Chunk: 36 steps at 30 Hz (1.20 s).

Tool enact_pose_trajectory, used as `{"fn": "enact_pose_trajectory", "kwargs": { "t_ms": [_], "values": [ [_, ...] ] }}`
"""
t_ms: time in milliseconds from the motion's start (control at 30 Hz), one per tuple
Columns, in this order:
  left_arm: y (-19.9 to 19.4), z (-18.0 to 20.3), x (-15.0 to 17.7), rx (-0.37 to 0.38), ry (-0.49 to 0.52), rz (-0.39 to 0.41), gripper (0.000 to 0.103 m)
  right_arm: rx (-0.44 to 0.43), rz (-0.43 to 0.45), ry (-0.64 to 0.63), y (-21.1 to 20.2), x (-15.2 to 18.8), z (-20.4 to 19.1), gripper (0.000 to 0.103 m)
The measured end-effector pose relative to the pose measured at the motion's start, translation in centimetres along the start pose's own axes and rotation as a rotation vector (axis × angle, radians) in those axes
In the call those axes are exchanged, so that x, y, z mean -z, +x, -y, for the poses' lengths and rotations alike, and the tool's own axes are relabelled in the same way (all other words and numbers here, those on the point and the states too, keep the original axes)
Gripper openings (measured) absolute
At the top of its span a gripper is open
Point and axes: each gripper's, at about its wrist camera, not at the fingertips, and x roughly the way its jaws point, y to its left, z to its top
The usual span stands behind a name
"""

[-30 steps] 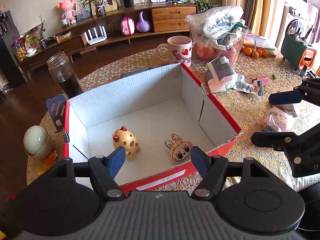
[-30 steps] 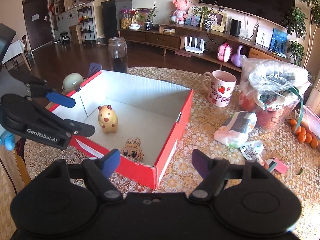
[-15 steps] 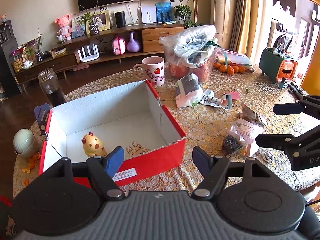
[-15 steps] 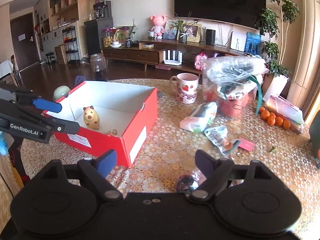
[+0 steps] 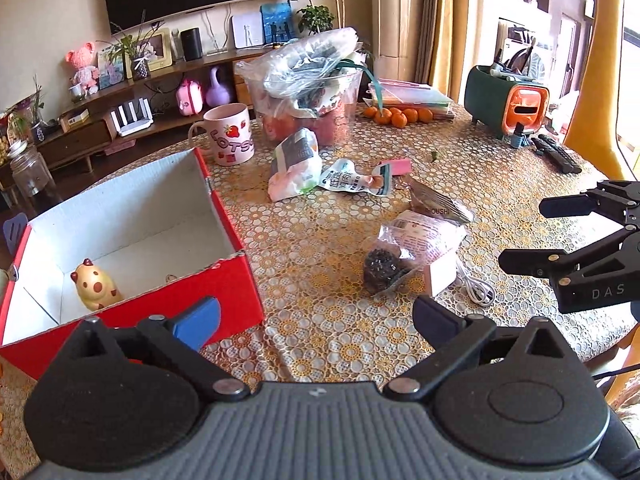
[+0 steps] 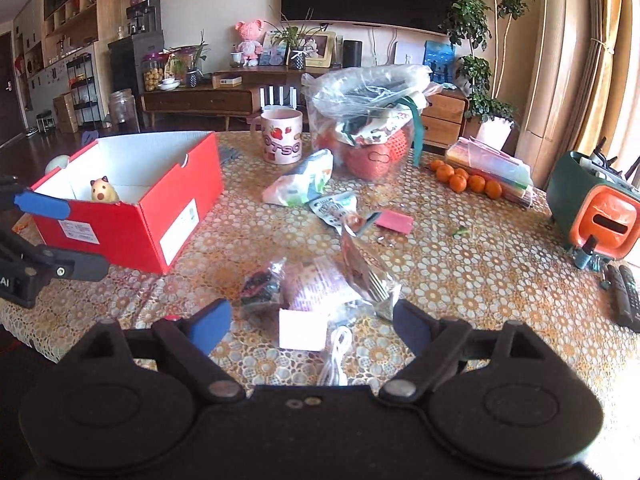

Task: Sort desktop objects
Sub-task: 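Withdraw both open tools from the box back toward the table items, then grasp the clear bag of dark dried fruit with the left tool while the right tool grasps the white cable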

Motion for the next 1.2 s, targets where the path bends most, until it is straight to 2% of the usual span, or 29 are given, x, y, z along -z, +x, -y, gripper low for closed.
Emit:
{"fn": "enact_pose_trajectory", "kwargs": {
  "t_ms": [167,400,700,1000,1200],
  "values": [
    [2.4,2.0,0.2,0.040,0.027,0.003,0.103,0.010,-0.010,0.010,0.8,1.7,1.1,0.087],
    [6.3,3.9,0.6,0.034,0.057,-0.022,0.103,0.016,-0.043,-0.009,2.6,3.7,1.7,0.083],
    [10.7,4.5,0.7,0.042,0.071,-0.069,0.103,0.013,-0.097,-0.027,5.6,5.4,1.8,0.074],
    [13.6,4.8,0.5,0.024,0.112,-0.046,0.103,0.017,-0.132,-0.027,7.4,5.8,2.1,0.061],
    [14.5,4.3,0.7,0.020,0.111,-0.026,0.102,0.010,-0.130,-0.027,7.8,5.9,2.0,0.057]
  ]
}}
